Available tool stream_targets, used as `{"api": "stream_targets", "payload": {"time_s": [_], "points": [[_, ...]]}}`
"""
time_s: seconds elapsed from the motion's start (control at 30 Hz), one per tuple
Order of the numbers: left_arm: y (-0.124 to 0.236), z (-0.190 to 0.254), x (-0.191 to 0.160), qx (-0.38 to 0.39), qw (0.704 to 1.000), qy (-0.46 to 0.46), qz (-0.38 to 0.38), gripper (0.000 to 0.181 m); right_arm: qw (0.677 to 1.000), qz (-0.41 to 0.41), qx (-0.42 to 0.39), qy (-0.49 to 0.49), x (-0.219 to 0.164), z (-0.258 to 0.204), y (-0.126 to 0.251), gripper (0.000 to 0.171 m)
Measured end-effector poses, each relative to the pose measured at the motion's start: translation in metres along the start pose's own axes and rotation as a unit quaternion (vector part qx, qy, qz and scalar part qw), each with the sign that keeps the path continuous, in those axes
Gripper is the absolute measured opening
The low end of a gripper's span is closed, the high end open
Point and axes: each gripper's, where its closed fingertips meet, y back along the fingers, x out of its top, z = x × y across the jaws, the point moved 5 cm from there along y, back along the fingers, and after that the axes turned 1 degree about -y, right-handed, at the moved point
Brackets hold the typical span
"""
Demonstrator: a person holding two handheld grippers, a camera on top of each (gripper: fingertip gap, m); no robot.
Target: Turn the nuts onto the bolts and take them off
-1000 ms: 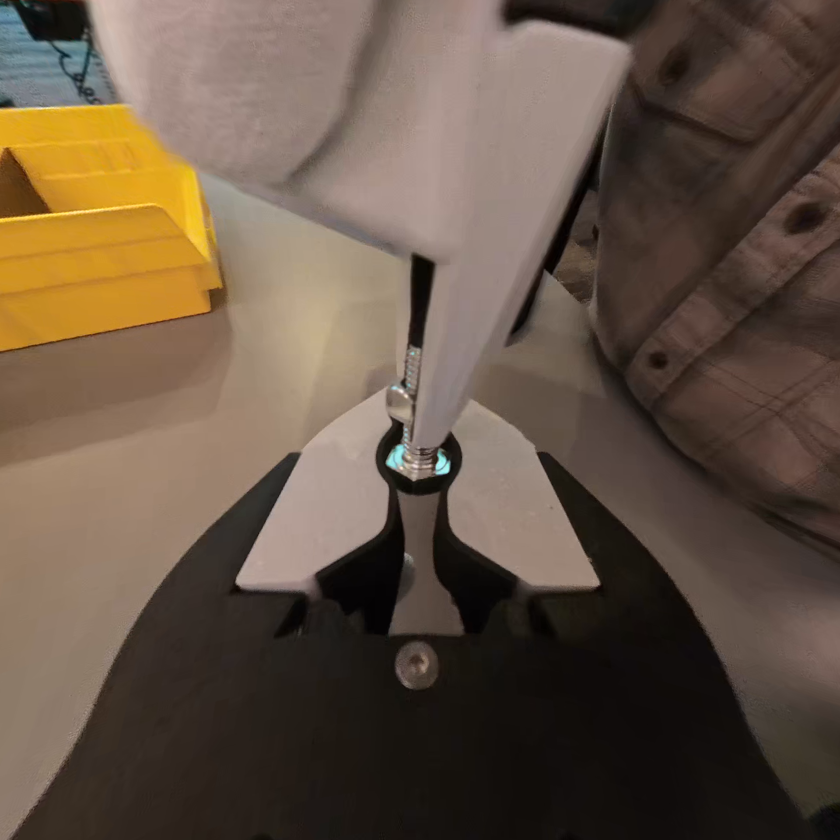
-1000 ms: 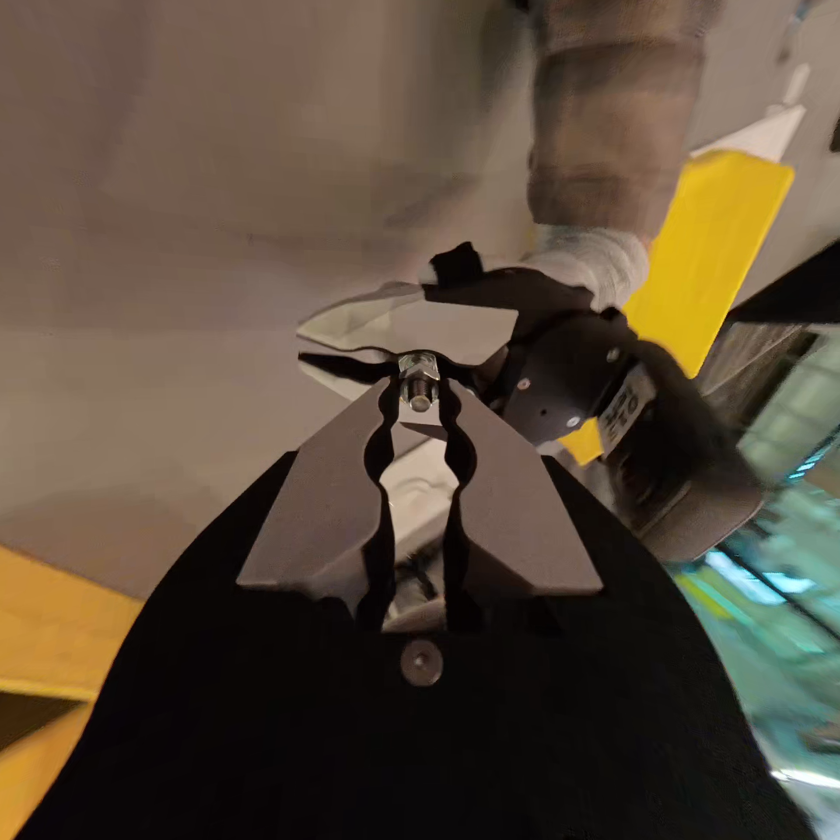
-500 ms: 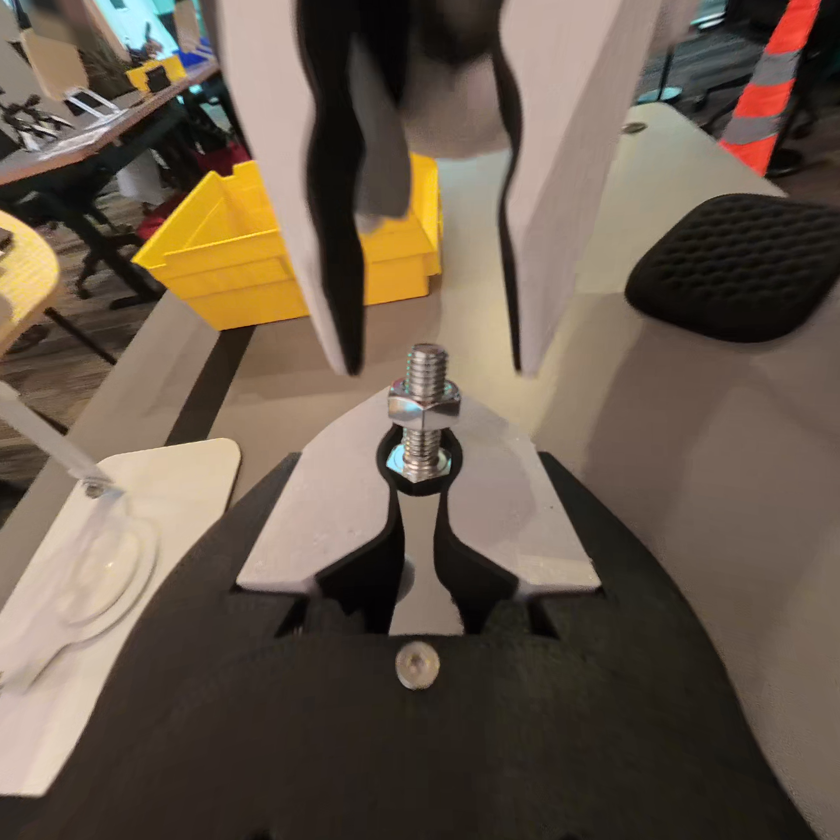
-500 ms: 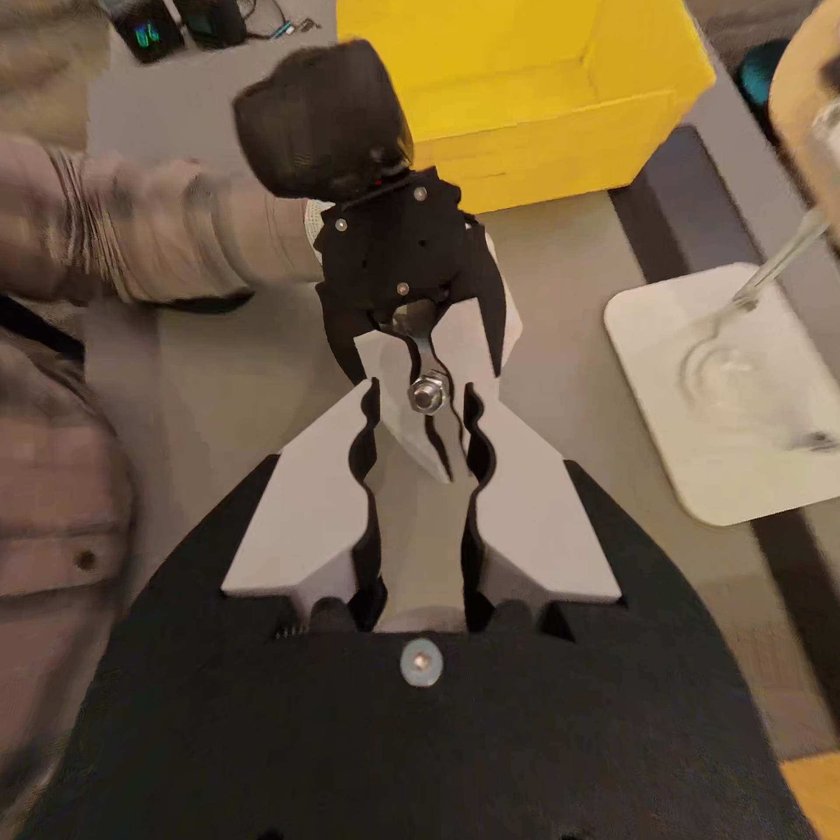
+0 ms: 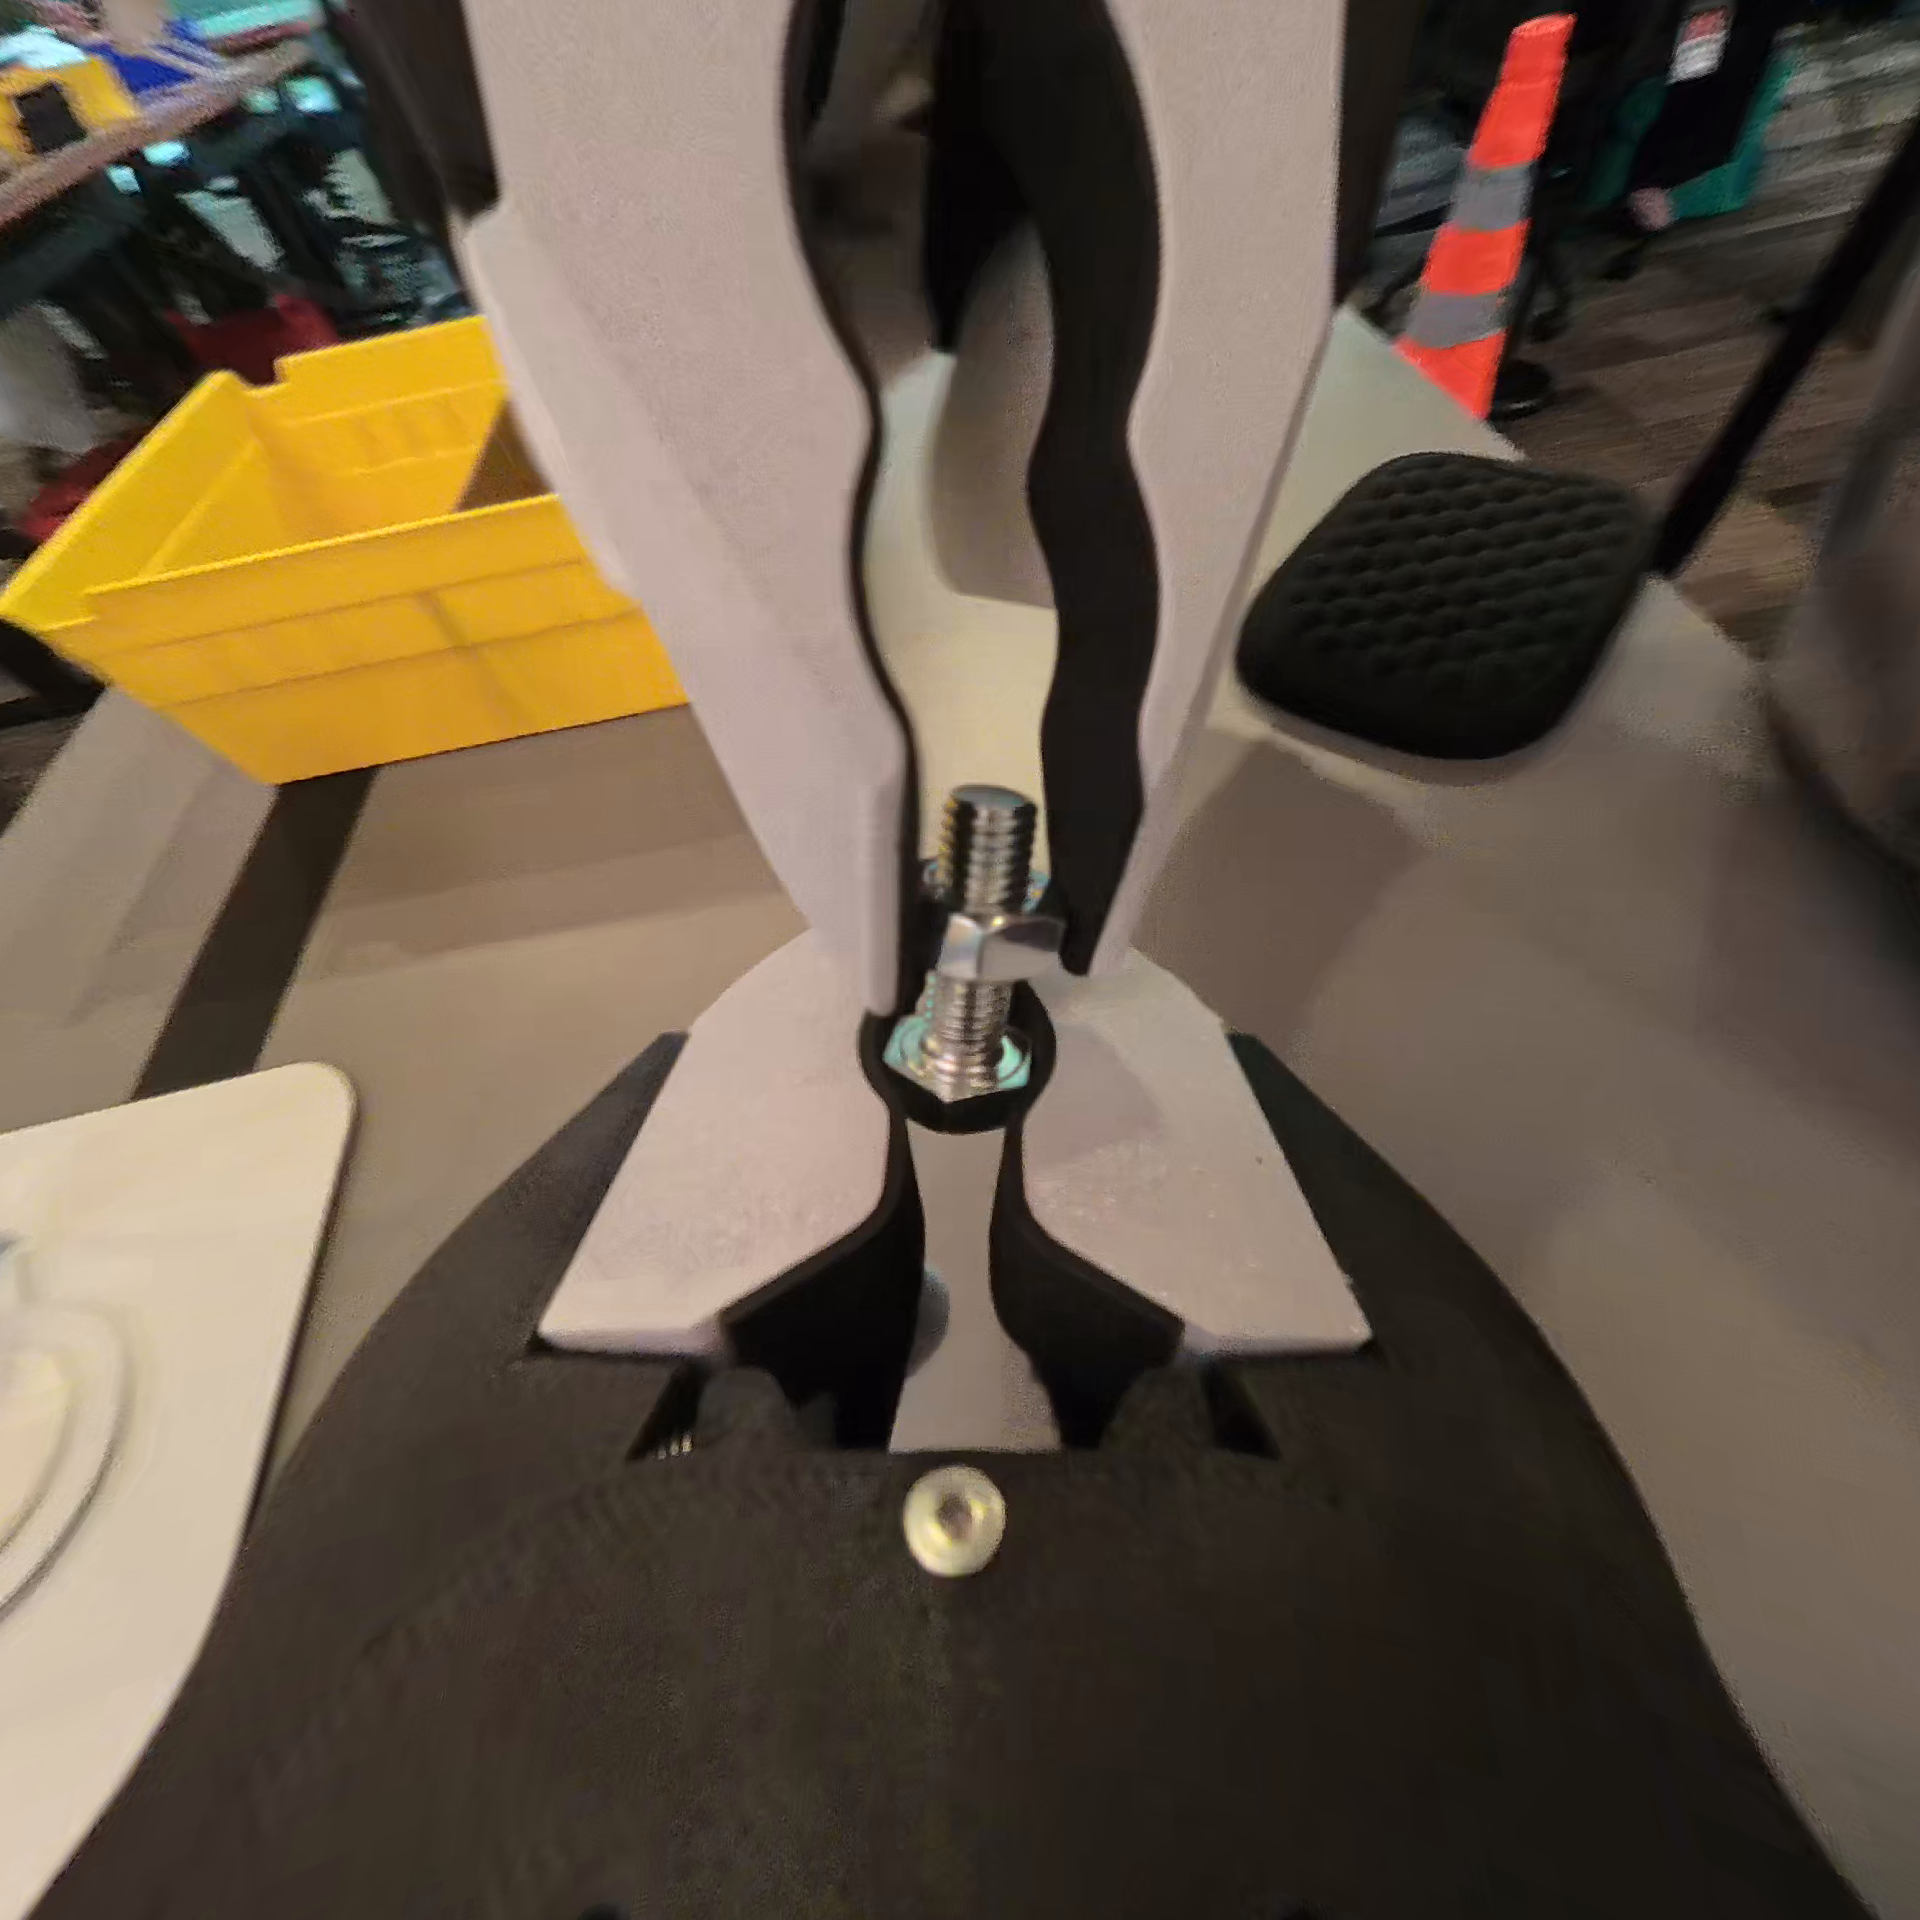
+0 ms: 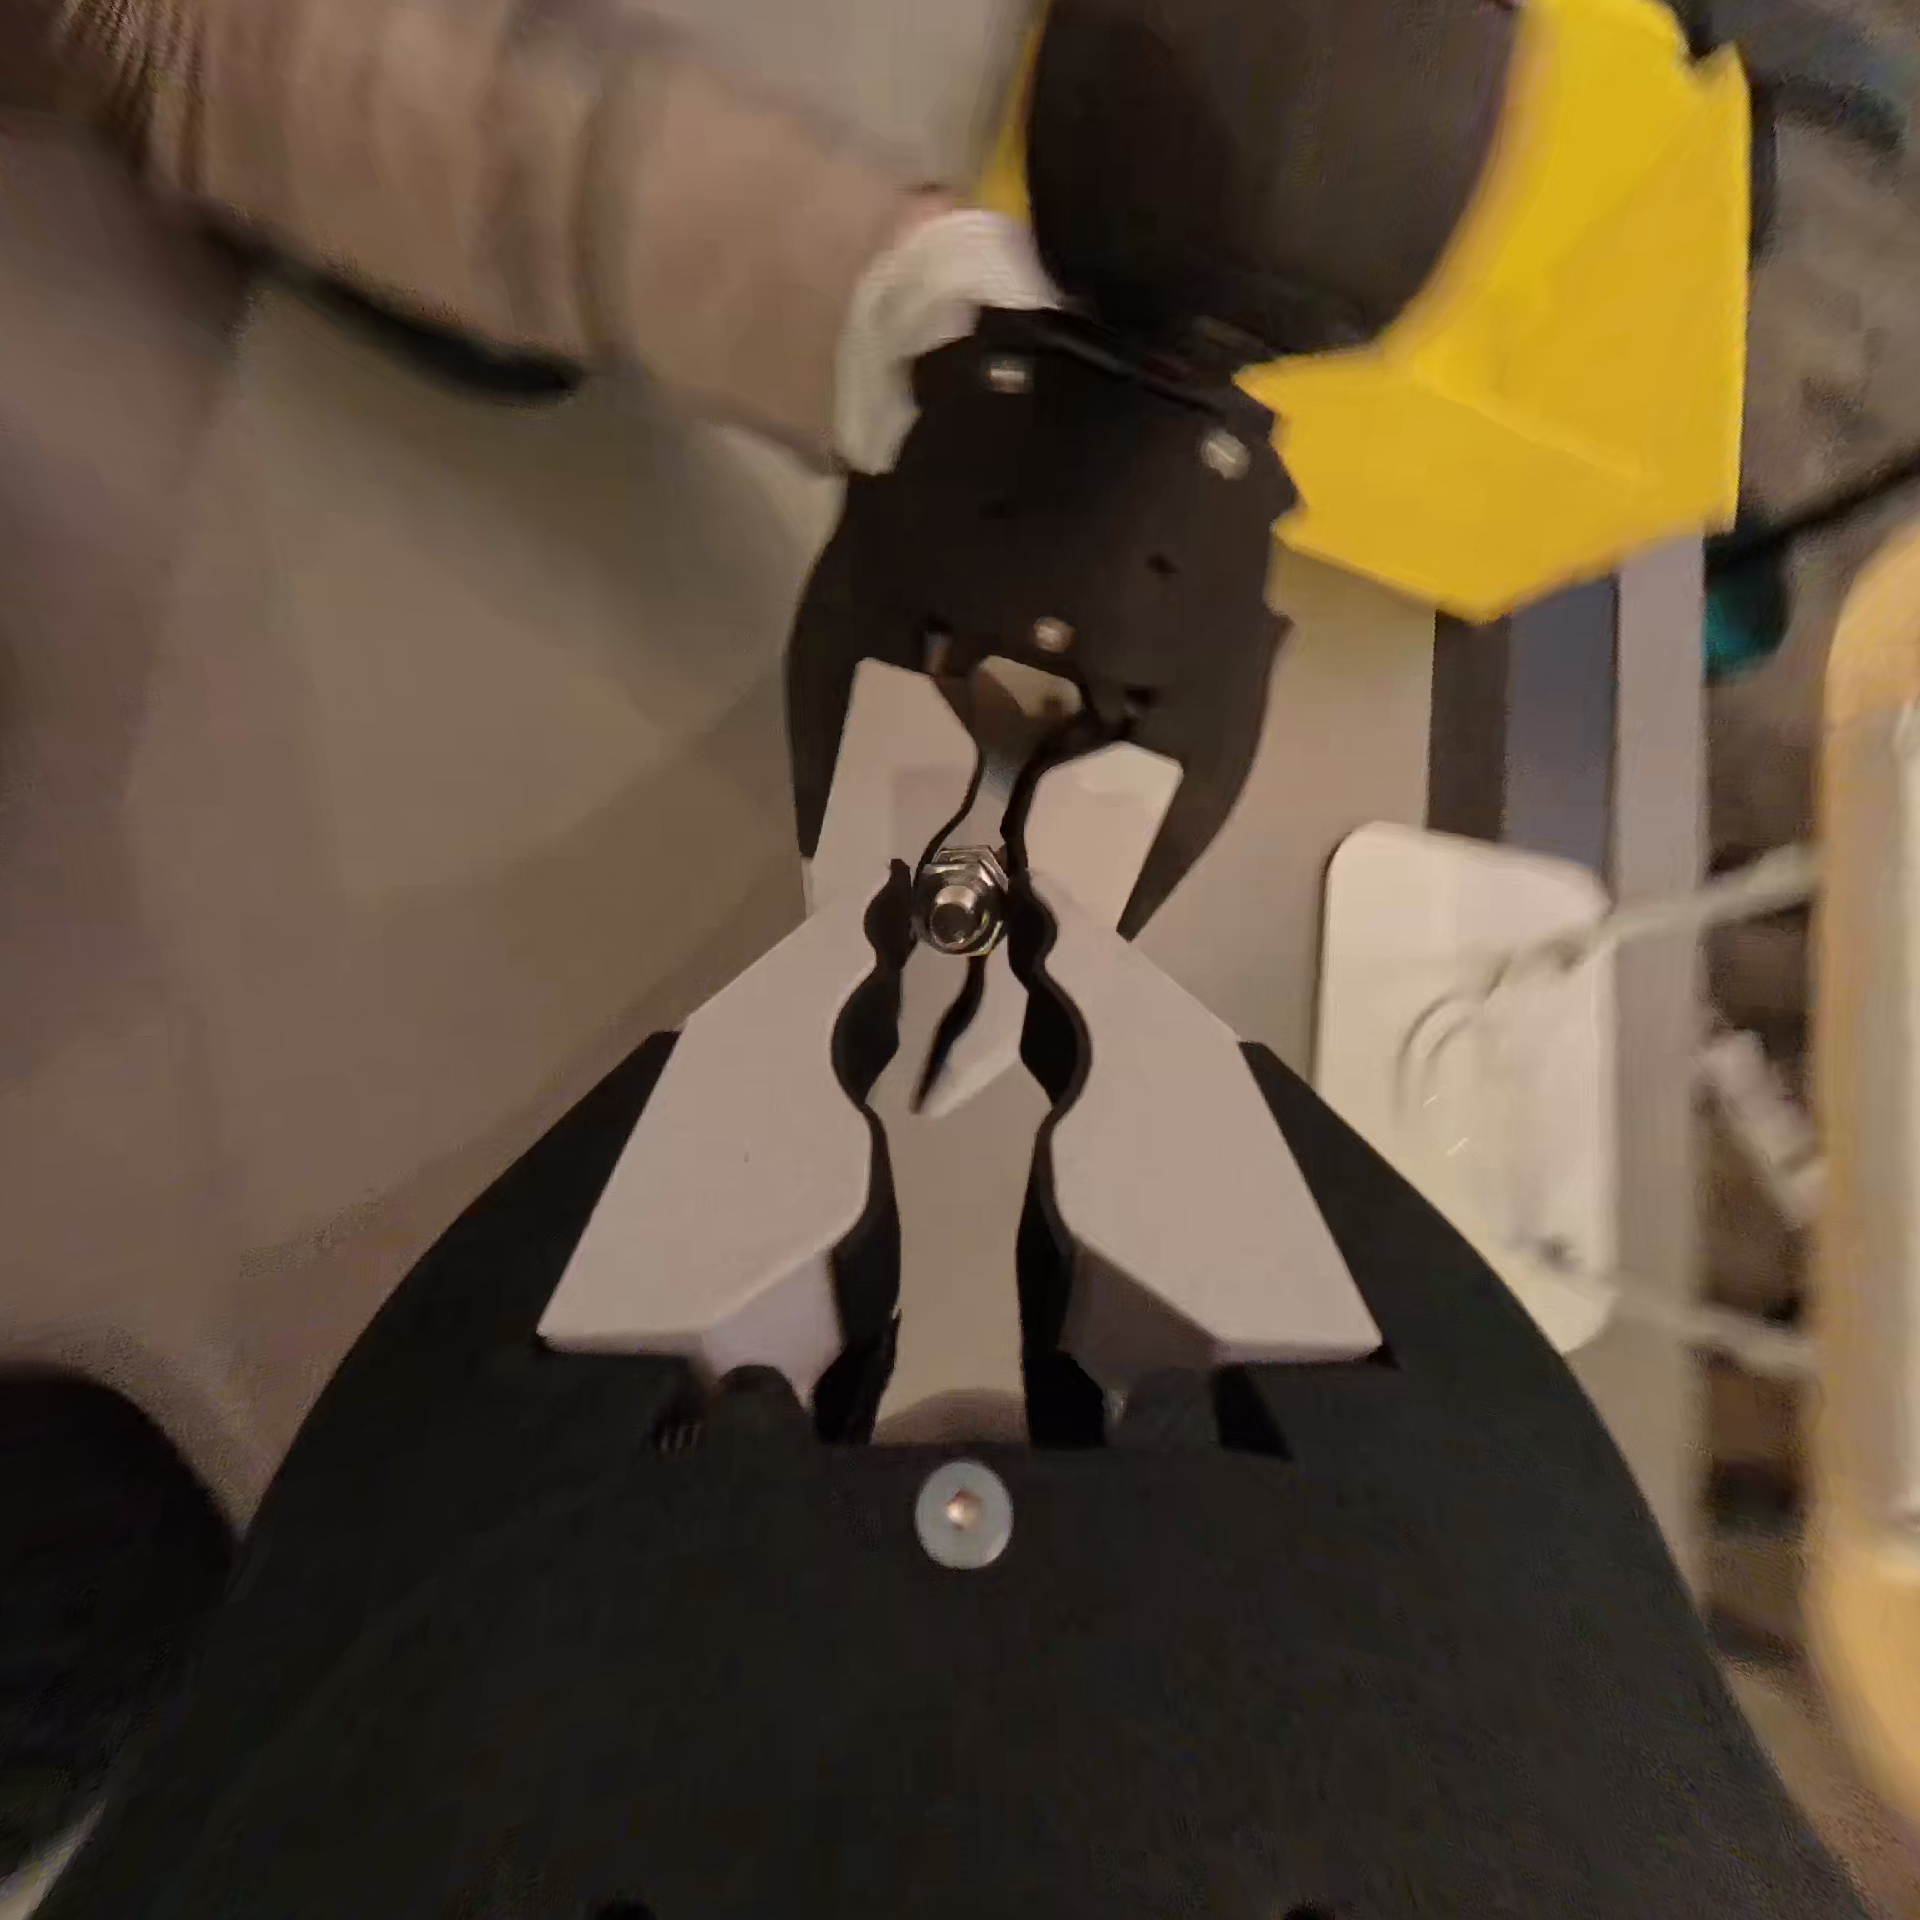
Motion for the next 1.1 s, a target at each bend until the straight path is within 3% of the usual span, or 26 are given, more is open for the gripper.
{"api": "stream_targets", "payload": {"time_s": [0.07, 0.1, 0.17, 0.2, 0.23, 0.3, 0.33, 0.4, 0.47, 0.53, 0.63, 0.73, 0.87, 0.97, 1.1], "points": [[-0.002, 0.01, 0.0, -0.04, 0.999, 0.002, -0.001, 0.011, 0.982, -0.039, 0.002, 0.185, 0.003, -0.011, 0.001, 0.017], [-0.004, 0.016, 0.001, -0.065, 0.998, 0.009, 0.0, 0.011, 0.949, -0.066, -0.005, 0.307, 0.003, -0.018, 0.002, 0.017], [-0.007, 0.021, -0.001, -0.091, 0.996, 0.017, 0.0, 0.01, 0.832, -0.127, -0.025, 0.54, 0.002, -0.031, 0.0, 0.017], [-0.007, 0.024, -0.003, -0.104, 0.994, 0.019, 0.002, 0.01, 0.775, -0.157, -0.035, 0.611, 0.003, -0.035, -0.002, 0.017], [-0.006, 0.026, -0.004, -0.112, 0.994, 0.015, 0.003, 0.01, 0.738, -0.174, -0.043, 0.651, 0.005, -0.04, -0.005, 0.017], [-0.006, 0.025, -0.005, -0.104, 0.994, 0.016, -0.003, 0.01, 0.719, -0.171, -0.047, 0.672, 0.004, -0.04, -0.007, 0.017], [-0.006, 0.02, -0.004, -0.089, 0.996, 0.02, 0.003, 0.01, 0.734, -0.166, -0.054, 0.656, 0.003, -0.035, -0.005, 0.017], [-0.004, 0.012, -0.002, -0.056, 0.998, 0.015, 0.012, 0.011, 0.818, -0.147, -0.084, 0.549, 0.007, -0.023, 0.001, 0.04], [-0.003, 0.002, -0.005, -0.013, 1.0, 0.007, 0.004, 0.01, 0.927, -0.132, -0.108, 0.334, 0.01, -0.008, 0.008, 0.047], [-0.002, -0.006, -0.004, 0.022, 1.0, 0.007, 0.014, 0.01, 0.983, -0.101, -0.102, 0.111, 0.002, 0.002, 0.013, 0.049], [-0.002, -0.017, -0.005, 0.072, 0.997, -0.001, 0.012, 0.01, 0.984, -0.011, -0.059, -0.168, -0.009, 0.007, 0.012, 0.042], [-0.004, -0.019, -0.007, 0.091, 0.996, -0.01, 0.005, 0.01, 0.957, 0.035, -0.036, -0.284, -0.018, 0.004, 0.003, 0.038], [-0.004, -0.018, -0.006, 0.091, 0.996, -0.016, 0.005, 0.011, 0.957, 0.05, -0.078, -0.276, -0.02, 0.004, -0.004, 0.016], [-0.003, -0.017, -0.006, 0.082, 0.997, -0.013, 0.003, 0.011, 0.964, 0.045, -0.075, -0.252, -0.019, 0.005, -0.004, 0.016], [-0.006, -0.006, -0.007, 0.034, 0.999, -0.01, -0.002, 0.011, 0.994, -0.009, -0.039, -0.105, -0.017, 0.0, -0.005, 0.016]]}}
